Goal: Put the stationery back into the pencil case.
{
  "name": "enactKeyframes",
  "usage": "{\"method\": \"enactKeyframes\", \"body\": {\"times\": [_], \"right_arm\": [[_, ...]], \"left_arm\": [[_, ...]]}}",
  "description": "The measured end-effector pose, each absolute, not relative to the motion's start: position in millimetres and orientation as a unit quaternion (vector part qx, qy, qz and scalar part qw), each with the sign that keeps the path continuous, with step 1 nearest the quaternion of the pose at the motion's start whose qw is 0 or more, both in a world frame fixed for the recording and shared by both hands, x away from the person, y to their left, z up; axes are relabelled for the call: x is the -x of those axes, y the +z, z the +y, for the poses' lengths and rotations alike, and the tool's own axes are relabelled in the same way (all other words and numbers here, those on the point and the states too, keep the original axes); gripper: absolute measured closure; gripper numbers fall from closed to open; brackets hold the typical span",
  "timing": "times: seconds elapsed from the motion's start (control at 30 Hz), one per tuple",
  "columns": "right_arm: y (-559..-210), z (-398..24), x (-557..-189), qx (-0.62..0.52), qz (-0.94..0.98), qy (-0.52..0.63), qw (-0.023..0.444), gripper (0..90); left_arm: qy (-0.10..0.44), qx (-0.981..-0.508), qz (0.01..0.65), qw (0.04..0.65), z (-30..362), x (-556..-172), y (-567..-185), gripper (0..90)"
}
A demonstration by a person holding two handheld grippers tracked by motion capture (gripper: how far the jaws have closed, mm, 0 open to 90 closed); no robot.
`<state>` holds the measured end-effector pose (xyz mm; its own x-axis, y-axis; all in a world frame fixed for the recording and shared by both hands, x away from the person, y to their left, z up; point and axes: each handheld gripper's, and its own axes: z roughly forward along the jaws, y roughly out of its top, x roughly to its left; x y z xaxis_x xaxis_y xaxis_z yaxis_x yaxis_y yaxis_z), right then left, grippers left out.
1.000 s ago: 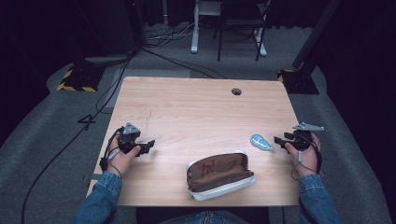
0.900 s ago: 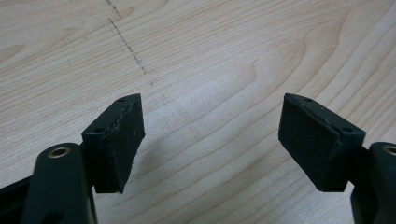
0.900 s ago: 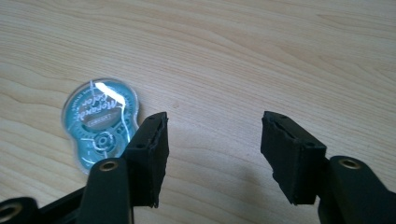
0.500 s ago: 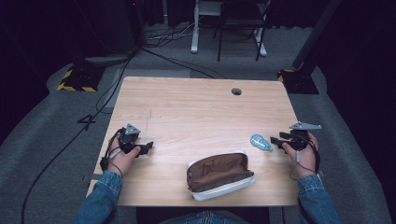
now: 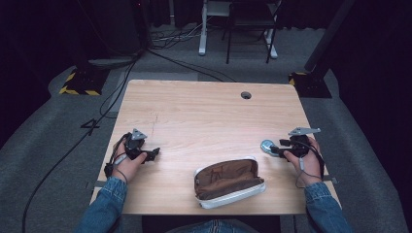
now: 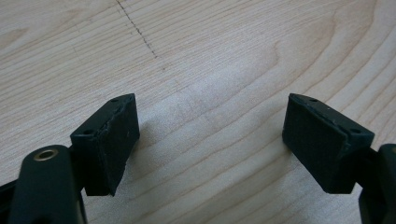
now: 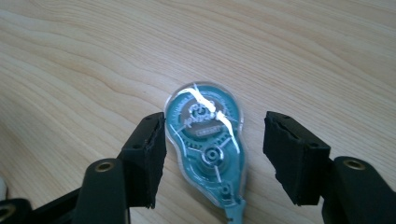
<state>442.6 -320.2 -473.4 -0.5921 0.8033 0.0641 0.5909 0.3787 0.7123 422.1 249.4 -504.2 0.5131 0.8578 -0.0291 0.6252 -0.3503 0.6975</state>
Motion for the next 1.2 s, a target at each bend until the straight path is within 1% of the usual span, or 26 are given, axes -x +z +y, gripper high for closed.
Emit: {"method": "enactKeyframes", "body": {"times": [0.23,0.53,0.73,0.8,0.97,1.1,1.2], "right_arm": [[-479,-308,-446,-0.419,0.827,0.347,0.141,35.3],[-487,-303,-451,-0.413,0.837,0.329,0.144,34.8],[-490,-300,-452,-0.407,0.845,0.311,0.151,37.9],[-489,-300,-452,-0.407,0.846,0.310,0.150,40.7],[-488,-299,-451,-0.414,0.845,0.304,0.147,41.7],[-487,-300,-451,-0.417,0.845,0.300,0.148,45.0],[-486,-300,-451,-0.420,0.845,0.297,0.146,49.2]], "left_arm": [[0.175,-0.803,0.461,0.334,249,-422,-504,19.0],[0.175,-0.804,0.460,0.334,249,-422,-504,19.0],[0.176,-0.804,0.459,0.333,249,-422,-504,18.7],[0.176,-0.804,0.459,0.333,249,-422,-504,18.7],[0.176,-0.804,0.460,0.333,249,-422,-504,18.7],[0.176,-0.804,0.459,0.333,249,-422,-504,18.7],[0.176,-0.804,0.459,0.333,249,-422,-504,18.7]]}}
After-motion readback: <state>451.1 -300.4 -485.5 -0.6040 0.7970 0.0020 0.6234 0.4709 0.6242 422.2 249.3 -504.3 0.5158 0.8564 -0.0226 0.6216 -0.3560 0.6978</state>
